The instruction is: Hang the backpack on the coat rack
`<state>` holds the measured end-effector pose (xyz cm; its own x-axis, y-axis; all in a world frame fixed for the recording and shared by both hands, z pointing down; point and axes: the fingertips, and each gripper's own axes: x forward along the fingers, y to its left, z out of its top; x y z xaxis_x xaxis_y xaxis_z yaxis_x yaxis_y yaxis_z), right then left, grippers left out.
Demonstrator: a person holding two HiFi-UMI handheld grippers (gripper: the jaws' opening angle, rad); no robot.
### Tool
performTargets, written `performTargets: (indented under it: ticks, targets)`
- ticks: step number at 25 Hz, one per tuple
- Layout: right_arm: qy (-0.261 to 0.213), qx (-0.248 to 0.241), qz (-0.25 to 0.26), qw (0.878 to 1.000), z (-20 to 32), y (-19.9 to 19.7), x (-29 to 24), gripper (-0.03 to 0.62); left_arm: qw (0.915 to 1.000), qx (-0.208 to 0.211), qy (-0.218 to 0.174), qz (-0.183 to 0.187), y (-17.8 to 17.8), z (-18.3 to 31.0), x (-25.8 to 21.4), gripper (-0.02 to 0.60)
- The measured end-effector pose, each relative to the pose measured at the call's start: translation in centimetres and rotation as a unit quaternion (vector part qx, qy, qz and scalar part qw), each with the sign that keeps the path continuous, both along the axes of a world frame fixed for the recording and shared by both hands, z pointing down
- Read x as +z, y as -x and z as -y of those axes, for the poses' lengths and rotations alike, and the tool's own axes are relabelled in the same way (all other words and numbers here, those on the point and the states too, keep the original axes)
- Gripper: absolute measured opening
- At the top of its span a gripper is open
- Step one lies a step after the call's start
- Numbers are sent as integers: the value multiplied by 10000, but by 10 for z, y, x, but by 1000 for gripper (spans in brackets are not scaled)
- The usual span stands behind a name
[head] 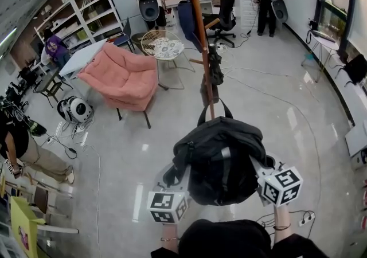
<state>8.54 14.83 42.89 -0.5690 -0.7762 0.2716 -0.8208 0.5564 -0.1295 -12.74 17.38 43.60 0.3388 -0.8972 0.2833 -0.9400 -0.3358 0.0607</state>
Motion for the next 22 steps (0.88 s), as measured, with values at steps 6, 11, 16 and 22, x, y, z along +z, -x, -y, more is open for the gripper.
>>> performTargets:
  ticks: [6,11,16,22]
  targets:
    - [82,182,-18,9998,59,8,4,26,9998,144,131,-42,8,65,8,133]
    - [76,327,1,9994,103,12,4,26,9995,256,176,-85,12,112,11,133]
    - [90,450,21,9989,136,16,5,26,9991,392,165,-69,17,147,12,133]
    - [55,529,128,9985,170,22,4,26,9988,477,99,41,23,184,7,133]
